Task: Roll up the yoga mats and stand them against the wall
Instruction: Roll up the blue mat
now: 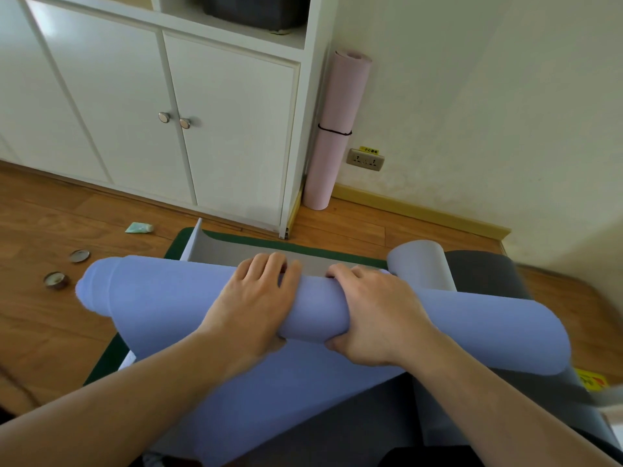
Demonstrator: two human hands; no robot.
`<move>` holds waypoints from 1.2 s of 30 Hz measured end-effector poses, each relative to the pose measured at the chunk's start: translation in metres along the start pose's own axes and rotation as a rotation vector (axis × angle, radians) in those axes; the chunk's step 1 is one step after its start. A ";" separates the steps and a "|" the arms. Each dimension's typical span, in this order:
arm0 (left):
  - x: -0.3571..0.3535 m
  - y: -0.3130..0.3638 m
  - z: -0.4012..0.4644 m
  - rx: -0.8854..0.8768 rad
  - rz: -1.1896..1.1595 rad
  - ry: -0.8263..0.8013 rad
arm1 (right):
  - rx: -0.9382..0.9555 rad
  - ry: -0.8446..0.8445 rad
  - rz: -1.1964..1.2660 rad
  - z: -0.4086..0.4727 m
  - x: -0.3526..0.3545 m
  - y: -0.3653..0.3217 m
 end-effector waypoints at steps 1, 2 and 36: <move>0.000 0.000 0.001 -0.004 -0.009 0.008 | 0.003 -0.007 -0.001 0.000 -0.001 -0.001; 0.001 0.000 0.002 -0.010 -0.013 0.013 | 0.005 -0.015 -0.009 0.000 -0.001 0.000; 0.006 -0.002 0.003 -0.043 -0.033 -0.023 | 0.042 -0.017 -0.028 0.002 -0.009 0.003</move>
Point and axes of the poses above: each hand's wrist, its own z-axis towards the middle knuckle, its own x-axis out of the back of the hand, y = z × x, the point moved 2 cm from there along z, towards the middle knuckle, and after that the axes turned 14 degrees about -y, right-handed, at the moved point
